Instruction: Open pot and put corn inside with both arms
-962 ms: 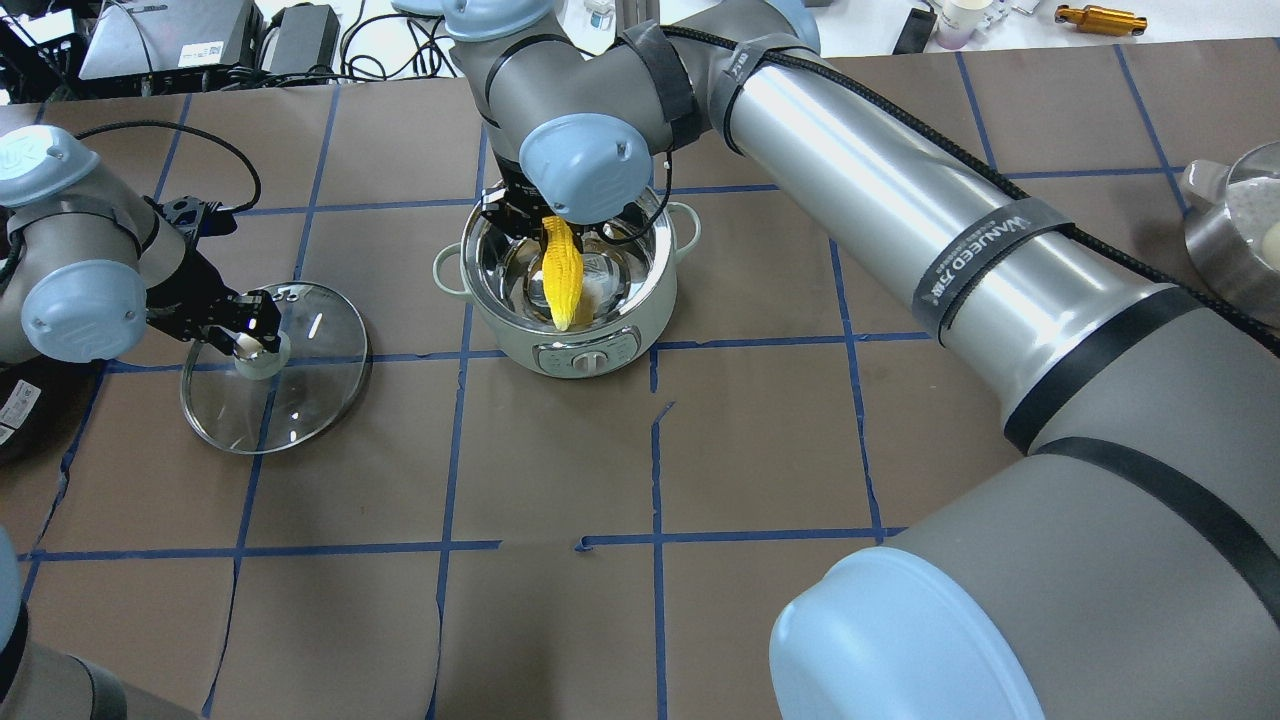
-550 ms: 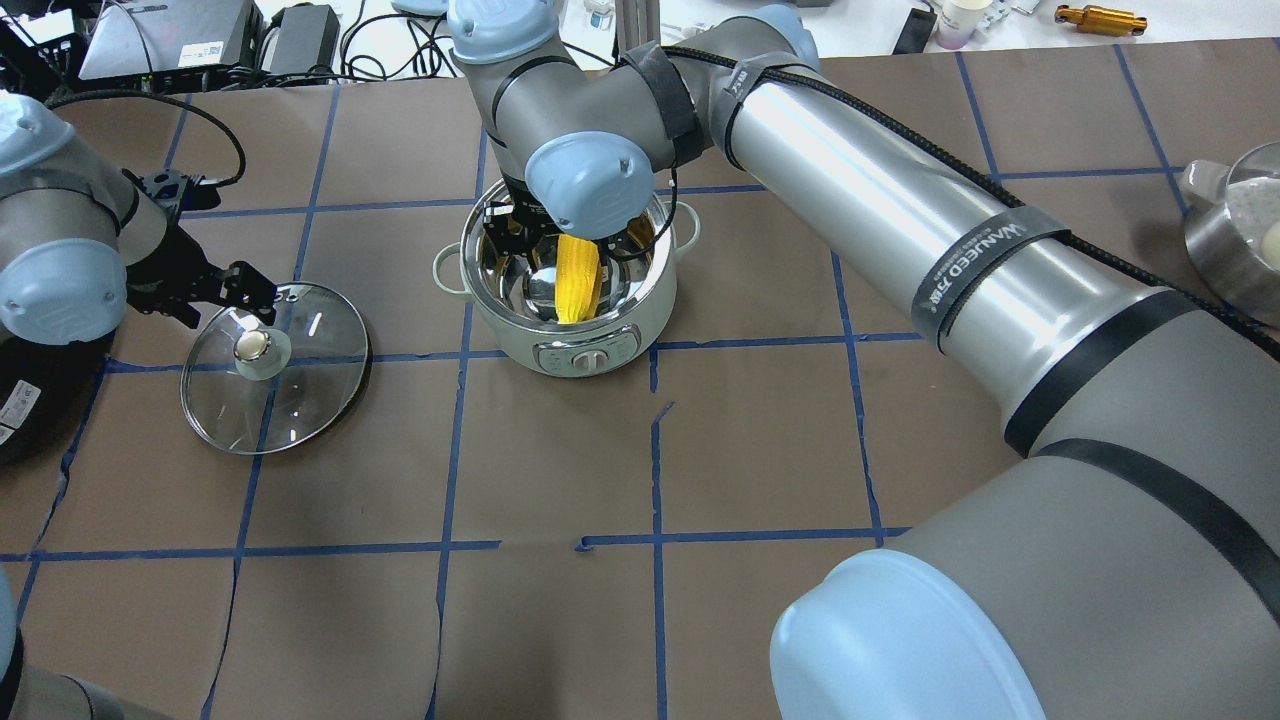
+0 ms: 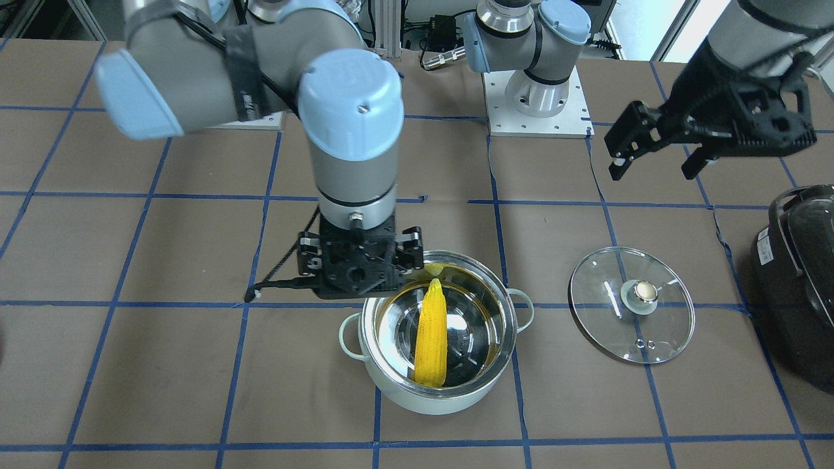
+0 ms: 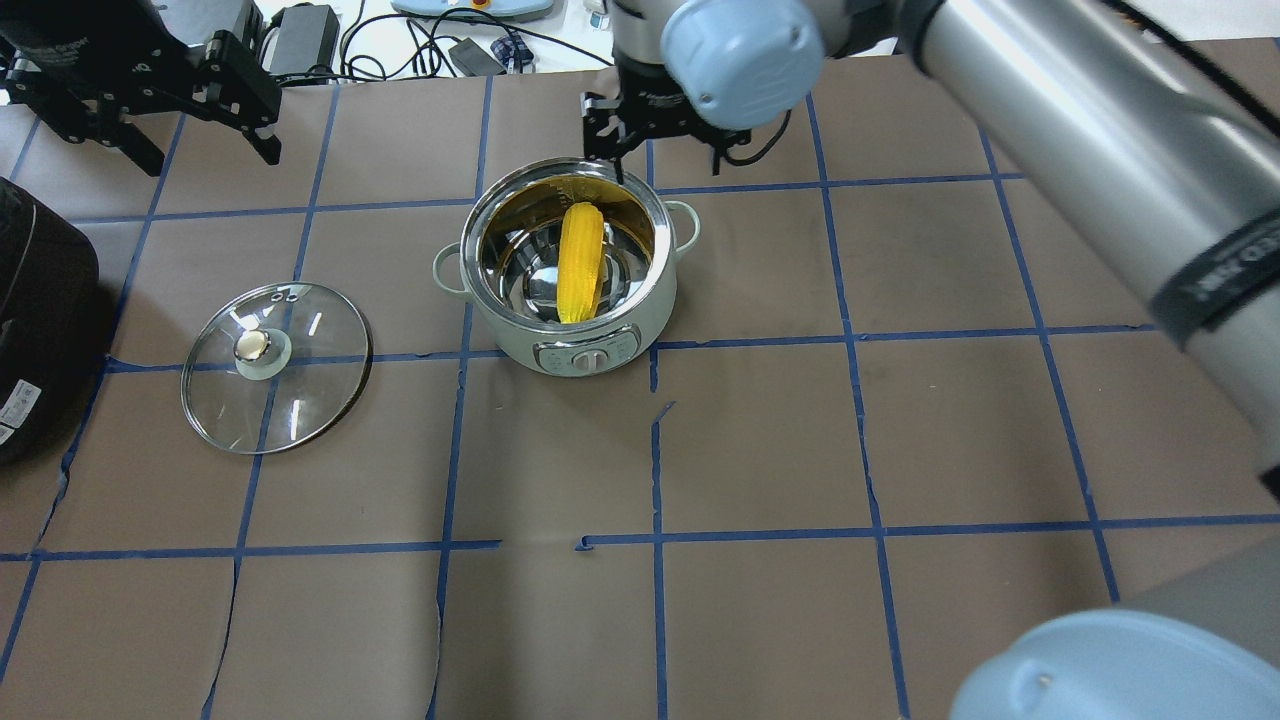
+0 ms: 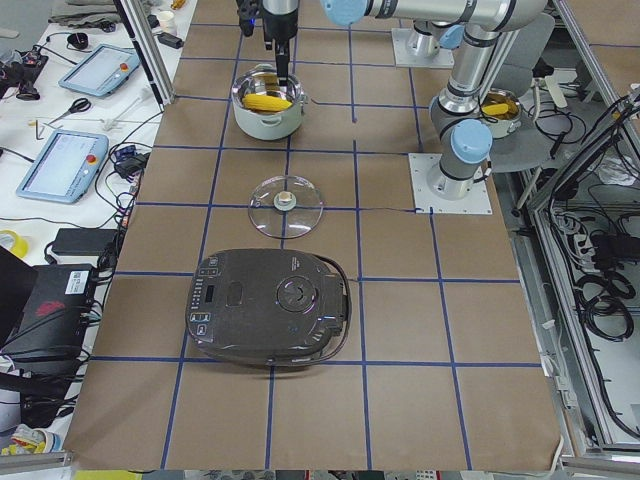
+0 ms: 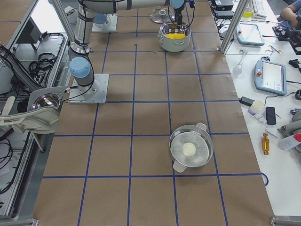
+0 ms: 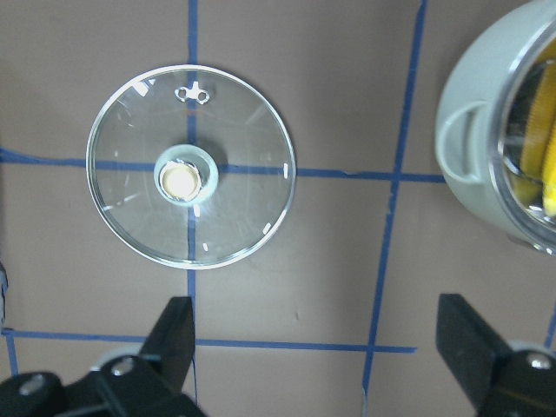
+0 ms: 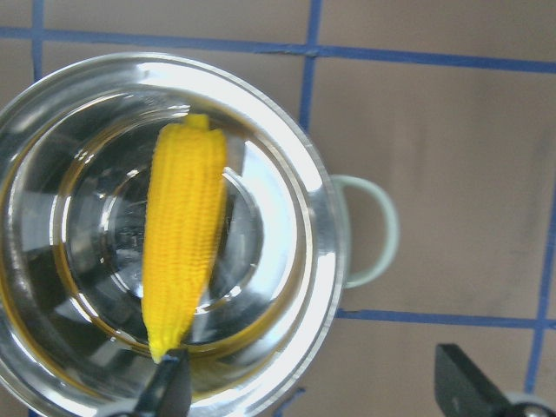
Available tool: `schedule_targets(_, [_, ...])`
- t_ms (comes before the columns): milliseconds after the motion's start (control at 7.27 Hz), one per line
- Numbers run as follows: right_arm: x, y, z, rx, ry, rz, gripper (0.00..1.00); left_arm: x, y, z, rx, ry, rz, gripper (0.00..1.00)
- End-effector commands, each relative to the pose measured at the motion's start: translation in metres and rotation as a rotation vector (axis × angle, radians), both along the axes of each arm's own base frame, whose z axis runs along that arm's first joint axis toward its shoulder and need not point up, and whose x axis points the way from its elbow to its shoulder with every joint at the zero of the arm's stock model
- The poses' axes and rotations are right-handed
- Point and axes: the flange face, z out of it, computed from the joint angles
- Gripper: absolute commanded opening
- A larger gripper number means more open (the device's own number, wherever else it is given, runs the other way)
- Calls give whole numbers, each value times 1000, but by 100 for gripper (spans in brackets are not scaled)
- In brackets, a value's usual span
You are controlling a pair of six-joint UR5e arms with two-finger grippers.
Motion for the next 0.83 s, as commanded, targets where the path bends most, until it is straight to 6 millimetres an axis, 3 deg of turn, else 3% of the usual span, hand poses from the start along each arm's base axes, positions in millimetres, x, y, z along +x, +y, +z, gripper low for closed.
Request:
schedule_targets(0, [-108, 25, 27, 20, 15, 1, 100, -43, 43, 30, -62, 3, -62, 100])
schedule_targets(138, [-160, 51, 35, 15, 20, 23, 100, -54, 40, 14, -41, 4, -83, 100])
schedule_targets(275, [-195, 75, 34, 24, 18, 29, 100, -56, 37, -1, -27, 3, -88, 100])
schedule_targets(412, [-200, 92, 22, 49, 26, 29, 100, -57, 44, 3, -42, 5, -88, 100])
schedule_targets(688, [-204, 106, 31, 40, 56, 31, 100, -61, 36, -2, -52, 30, -78, 100])
